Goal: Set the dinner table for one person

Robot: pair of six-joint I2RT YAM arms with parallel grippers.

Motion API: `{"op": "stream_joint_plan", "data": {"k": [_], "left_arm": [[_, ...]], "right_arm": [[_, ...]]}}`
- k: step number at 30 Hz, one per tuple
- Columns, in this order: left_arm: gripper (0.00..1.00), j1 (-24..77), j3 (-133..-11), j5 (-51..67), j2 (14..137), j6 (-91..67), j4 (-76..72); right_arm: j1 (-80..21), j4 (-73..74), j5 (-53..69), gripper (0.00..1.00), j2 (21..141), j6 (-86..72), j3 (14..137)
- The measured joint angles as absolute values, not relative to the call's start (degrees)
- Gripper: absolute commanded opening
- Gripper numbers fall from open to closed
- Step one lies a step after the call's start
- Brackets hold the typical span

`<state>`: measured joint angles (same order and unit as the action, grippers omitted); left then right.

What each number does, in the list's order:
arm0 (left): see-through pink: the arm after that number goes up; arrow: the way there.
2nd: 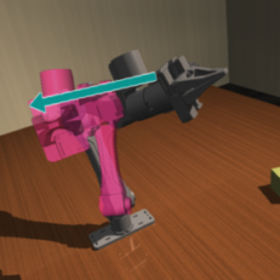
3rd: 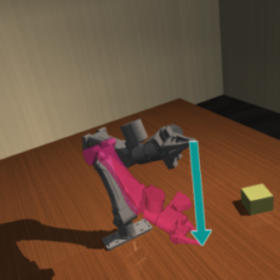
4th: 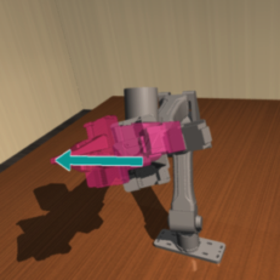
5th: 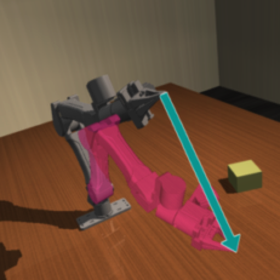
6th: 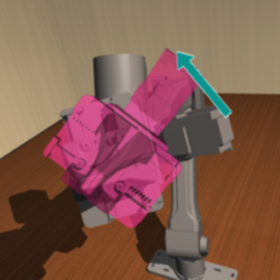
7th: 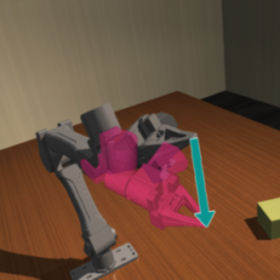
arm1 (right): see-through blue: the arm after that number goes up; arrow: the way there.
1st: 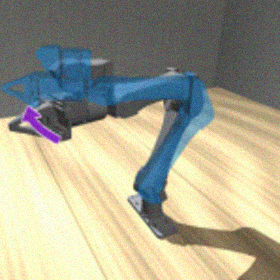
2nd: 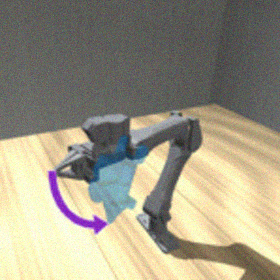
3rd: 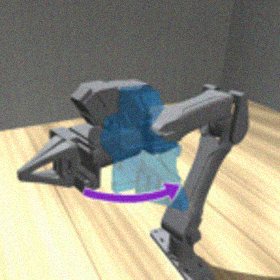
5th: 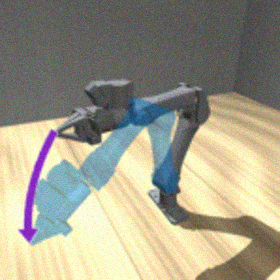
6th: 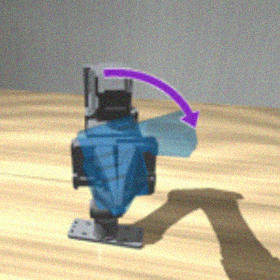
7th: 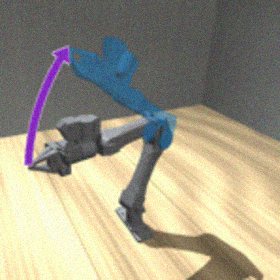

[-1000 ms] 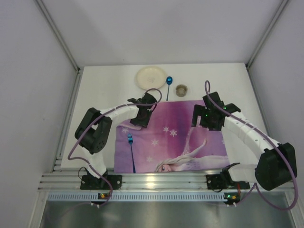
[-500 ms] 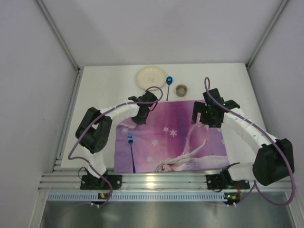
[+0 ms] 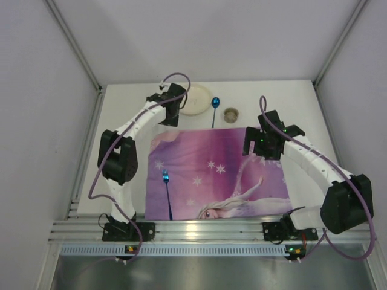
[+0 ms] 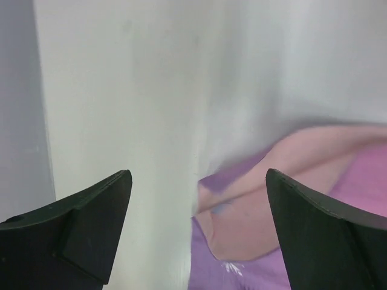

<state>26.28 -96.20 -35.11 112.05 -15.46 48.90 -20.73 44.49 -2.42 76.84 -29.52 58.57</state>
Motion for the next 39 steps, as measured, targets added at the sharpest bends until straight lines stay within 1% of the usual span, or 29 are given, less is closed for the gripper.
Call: {"op": "stream_joint_plan", "data": {"k": [4, 7, 13, 16, 23, 27, 31, 34, 36, 37, 38, 39], "left_arm": [[0.98, 21.6, -97.9, -38.7, 112.6, -18.9, 51.8], [0.99, 21.7, -96.2, -38.1, 111.4, -20.1, 52.3], [0.99, 23.2, -95.5, -31.0, 109.6, -20.7, 50.9], [0.98, 22.9, -97.6, -25.8, 110.5, -21.1, 49.1], [0.97, 18.2, -113.0, -12.1, 122.8, -27.2, 40.1], [0.97, 14.5, -113.9, -1.9, 129.8, -33.3, 32.5], [0.96, 12.2, -114.1, 2.6, 136.1, -37.7, 27.9], [0.95, 11.2, -118.8, 5.2, 137.6, -40.6, 25.1], [0.88, 10.9, -122.8, 6.3, 139.7, -42.1, 24.0], [0.83, 10.8, -124.7, 6.9, 141.1, -42.6, 23.3], [0.75, 10.6, -126.6, 7.2, 142.8, -43.1, 22.6], [0.72, 10.5, -127.7, 7.8, 144.0, -43.6, 22.2]], "right_arm": [[-20.7, 44.3, -1.4, 1.00, 77.7, -29.3, 60.7], [-20.7, 44.1, -0.2, 1.00, 78.8, -29.0, 63.2], [-20.7, 42.5, 2.0, 1.00, 80.2, -28.9, 65.7], [-20.7, 42.2, 3.0, 1.00, 80.5, -28.4, 65.7], [-20.2, 41.3, 6.3, 1.00, 82.3, -27.5, 65.7], [-17.4, 41.2, 11.0, 1.00, 84.8, -28.1, 65.7], [-14.5, 41.1, 14.9, 1.00, 87.6, -28.6, 65.7], [-13.7, 41.1, 16.7, 1.00, 89.1, -28.6, 65.7], [-13.6, 41.3, 17.4, 1.00, 89.8, -28.8, 65.7], [-13.6, 41.3, 17.6, 1.00, 90.2, -28.9, 65.7], [-13.6, 41.4, 17.6, 1.00, 90.6, -29.2, 65.8], [-13.6, 41.5, 17.5, 1.00, 91.0, -29.8, 65.9]]}}
